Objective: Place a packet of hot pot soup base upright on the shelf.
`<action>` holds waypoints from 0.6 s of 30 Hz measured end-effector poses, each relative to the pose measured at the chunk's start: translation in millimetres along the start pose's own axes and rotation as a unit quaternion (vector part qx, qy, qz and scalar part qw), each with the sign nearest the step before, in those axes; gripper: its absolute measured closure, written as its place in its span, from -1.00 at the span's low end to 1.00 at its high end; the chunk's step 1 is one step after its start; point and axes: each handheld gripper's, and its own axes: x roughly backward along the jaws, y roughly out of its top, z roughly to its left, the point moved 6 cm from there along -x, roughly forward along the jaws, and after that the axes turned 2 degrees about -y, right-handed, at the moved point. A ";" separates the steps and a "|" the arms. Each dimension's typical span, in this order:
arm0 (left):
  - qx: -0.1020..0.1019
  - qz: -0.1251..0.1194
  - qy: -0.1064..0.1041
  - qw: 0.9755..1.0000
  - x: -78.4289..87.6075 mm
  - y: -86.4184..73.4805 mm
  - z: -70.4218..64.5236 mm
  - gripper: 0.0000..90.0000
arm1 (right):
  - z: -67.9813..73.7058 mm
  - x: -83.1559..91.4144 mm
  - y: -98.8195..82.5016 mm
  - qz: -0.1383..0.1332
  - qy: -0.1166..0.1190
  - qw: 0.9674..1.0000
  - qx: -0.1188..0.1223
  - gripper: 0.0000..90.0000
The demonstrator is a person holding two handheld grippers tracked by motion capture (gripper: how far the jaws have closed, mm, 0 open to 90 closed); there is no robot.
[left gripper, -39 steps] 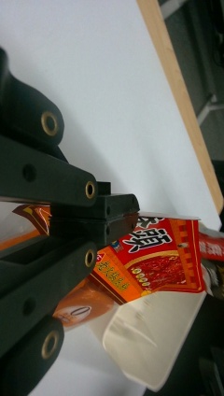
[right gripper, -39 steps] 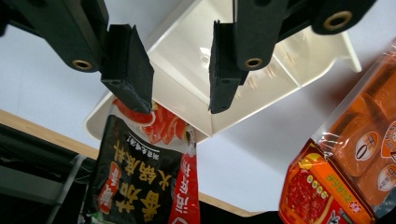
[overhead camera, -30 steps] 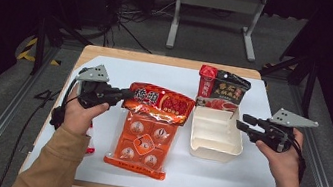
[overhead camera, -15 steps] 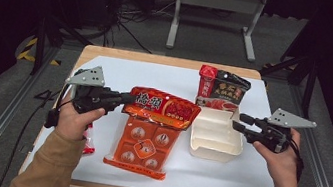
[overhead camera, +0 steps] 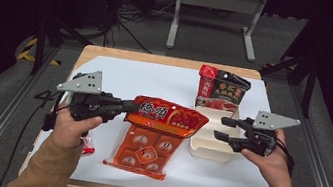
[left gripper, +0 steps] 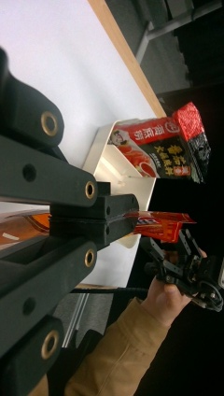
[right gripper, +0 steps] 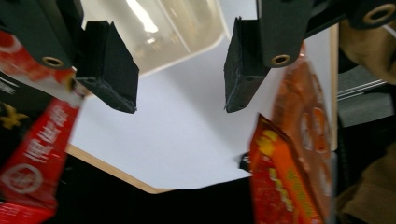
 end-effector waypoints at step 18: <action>-0.042 -0.012 -0.006 0.999 1.7 13.7 -25.0 1.00 | 49.1 -20.6 34.6 -0.050 0.103 0.992 0.056 -0.07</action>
